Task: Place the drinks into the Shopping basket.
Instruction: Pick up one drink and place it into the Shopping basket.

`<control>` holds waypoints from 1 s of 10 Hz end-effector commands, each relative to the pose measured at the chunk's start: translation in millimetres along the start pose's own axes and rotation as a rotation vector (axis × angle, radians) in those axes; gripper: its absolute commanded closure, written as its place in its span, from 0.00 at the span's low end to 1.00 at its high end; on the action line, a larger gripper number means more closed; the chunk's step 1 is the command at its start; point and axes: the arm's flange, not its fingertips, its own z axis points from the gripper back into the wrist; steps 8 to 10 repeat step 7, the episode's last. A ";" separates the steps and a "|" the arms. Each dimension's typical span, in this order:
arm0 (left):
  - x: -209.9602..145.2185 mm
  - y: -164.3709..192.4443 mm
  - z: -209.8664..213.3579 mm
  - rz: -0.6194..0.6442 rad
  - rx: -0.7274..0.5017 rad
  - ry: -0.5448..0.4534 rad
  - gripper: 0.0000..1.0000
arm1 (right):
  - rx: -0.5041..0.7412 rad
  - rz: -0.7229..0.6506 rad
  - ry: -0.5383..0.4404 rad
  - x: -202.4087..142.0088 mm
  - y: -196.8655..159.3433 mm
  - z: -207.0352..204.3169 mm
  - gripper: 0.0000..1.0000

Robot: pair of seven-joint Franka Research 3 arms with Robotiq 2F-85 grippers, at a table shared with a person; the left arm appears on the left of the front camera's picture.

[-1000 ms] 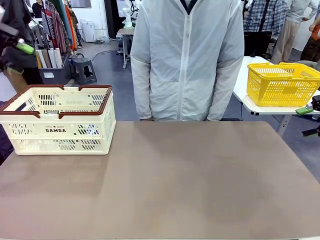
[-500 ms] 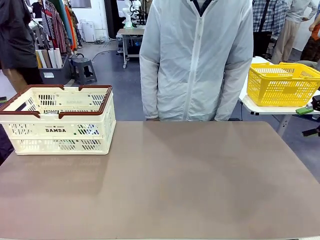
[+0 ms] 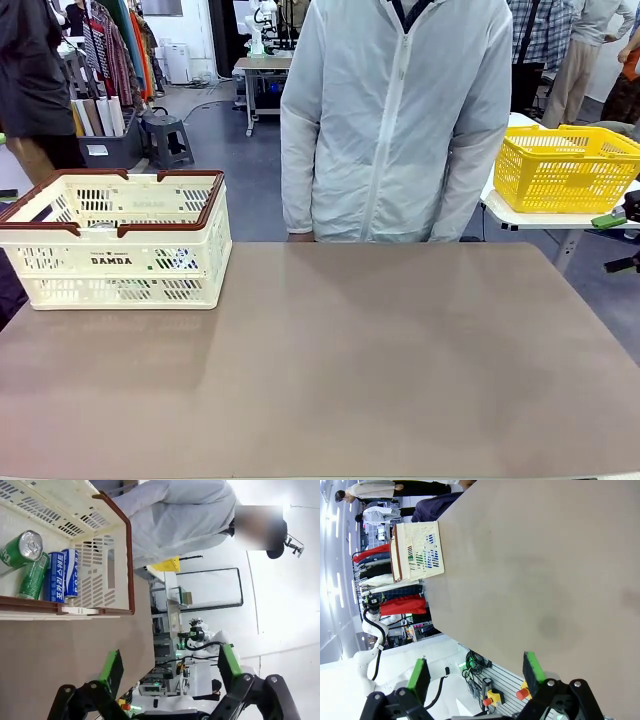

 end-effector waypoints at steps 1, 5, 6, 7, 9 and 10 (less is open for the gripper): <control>-1.8 -1.4 3.4 0.013 0.010 -0.002 0.00 | -0.011 -0.014 0.003 -1.8 3.2 0.9 0.00; -1.8 -1.4 3.4 0.013 0.010 -0.002 0.00 | -0.011 -0.014 0.003 -1.8 3.2 0.9 0.00; -1.8 -1.4 3.4 0.013 0.010 -0.002 0.00 | -0.011 -0.014 0.003 -1.8 3.2 0.9 0.00; -1.8 -1.4 3.4 0.013 0.010 -0.002 0.00 | -0.011 -0.014 0.003 -1.8 3.2 0.9 0.00; -1.8 -1.4 3.4 0.013 0.010 -0.002 0.00 | -0.011 -0.014 0.003 -1.8 3.2 0.9 0.00; -1.8 -1.4 3.4 0.013 0.010 -0.002 0.00 | -0.011 -0.014 0.003 -1.8 3.2 0.9 0.00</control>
